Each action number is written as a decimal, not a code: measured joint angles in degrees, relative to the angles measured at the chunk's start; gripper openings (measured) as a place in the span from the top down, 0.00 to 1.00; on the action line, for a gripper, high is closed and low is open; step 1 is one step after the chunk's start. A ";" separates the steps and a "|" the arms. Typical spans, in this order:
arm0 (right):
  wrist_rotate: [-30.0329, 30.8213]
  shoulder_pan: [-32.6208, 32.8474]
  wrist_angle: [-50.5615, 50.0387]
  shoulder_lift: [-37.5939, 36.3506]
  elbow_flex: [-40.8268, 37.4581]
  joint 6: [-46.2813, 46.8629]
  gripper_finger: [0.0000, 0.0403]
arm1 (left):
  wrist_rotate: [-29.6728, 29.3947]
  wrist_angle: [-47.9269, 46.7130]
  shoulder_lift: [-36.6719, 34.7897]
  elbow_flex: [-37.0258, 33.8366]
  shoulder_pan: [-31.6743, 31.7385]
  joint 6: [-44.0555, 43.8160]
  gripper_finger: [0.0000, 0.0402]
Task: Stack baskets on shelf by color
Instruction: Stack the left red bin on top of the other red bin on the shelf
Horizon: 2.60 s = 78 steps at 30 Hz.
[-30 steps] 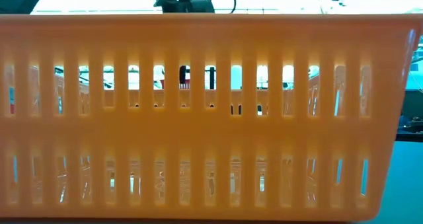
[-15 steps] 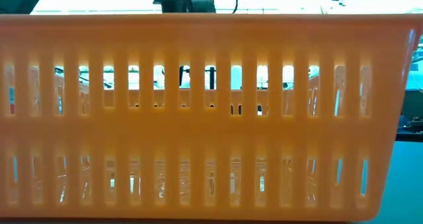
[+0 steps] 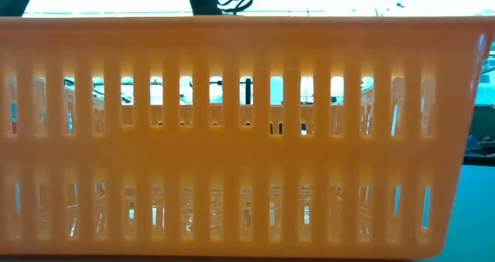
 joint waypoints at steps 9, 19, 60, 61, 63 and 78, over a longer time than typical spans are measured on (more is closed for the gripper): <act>-0.02 -0.02 -0.09 0.00 0.00 -1.23 0.89 | 12.81 7.24 2.20 0.00 12.84 11.95 0.88; 0.15 -0.07 -0.43 0.02 0.00 -3.87 0.89 | 27.34 9.18 2.49 0.00 21.20 19.50 0.59; 0.37 -0.07 -0.49 0.02 0.01 -4.96 0.89 | 36.82 5.90 8.17 0.03 24.03 24.19 0.96; 0.37 -0.07 -0.49 0.02 0.01 -4.96 0.89 | 36.81 5.58 8.17 0.03 24.03 24.34 0.96; 0.37 -0.07 -0.49 0.02 0.02 -4.96 0.89 | 36.78 5.50 8.15 0.03 24.03 24.20 0.98; 0.39 -0.09 -0.47 0.02 0.01 -4.92 0.89 | 41.79 5.01 4.33 3.11 24.57 22.24 0.96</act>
